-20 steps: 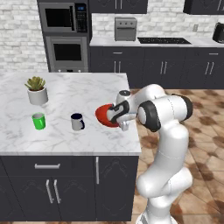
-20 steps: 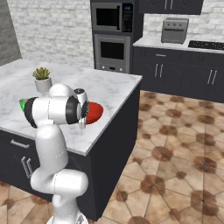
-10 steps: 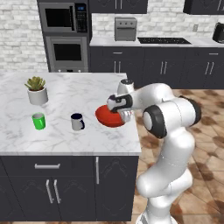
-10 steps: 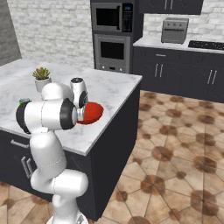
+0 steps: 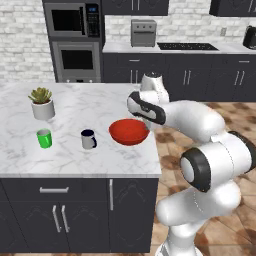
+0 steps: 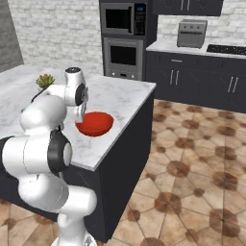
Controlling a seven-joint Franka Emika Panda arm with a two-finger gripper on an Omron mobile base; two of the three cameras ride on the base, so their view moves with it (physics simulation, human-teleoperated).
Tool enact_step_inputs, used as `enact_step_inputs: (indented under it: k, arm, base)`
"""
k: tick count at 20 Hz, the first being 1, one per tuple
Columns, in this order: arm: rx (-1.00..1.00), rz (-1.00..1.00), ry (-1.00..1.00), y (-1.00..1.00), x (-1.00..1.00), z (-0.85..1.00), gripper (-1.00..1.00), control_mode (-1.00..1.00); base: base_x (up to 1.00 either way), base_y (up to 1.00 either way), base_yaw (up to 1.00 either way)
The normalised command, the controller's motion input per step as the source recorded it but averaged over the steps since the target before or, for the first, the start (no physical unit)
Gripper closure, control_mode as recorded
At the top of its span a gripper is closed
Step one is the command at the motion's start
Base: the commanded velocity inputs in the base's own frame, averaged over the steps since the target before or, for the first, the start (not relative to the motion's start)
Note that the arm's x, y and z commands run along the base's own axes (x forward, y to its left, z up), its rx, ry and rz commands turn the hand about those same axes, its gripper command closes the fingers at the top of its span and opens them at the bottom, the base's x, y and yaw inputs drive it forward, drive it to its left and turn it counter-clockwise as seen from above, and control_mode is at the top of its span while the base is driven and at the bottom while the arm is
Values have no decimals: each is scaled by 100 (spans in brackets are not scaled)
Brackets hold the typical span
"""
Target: Clear the mugs and bowl far away from the sink.
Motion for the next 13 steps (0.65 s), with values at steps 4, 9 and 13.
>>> enact_step_inputs:
  k: [4,9,13]
  arm:
    - [0,0,-10,6,-100,90,-100,-100]
    - [0,1,-20,19,-100,50,-100,-100]
    - [0,4,-24,17,-81,17,-100,-100]
  base:
    - [0,0,0]
    - [0,0,0]
    - [0,0,0]
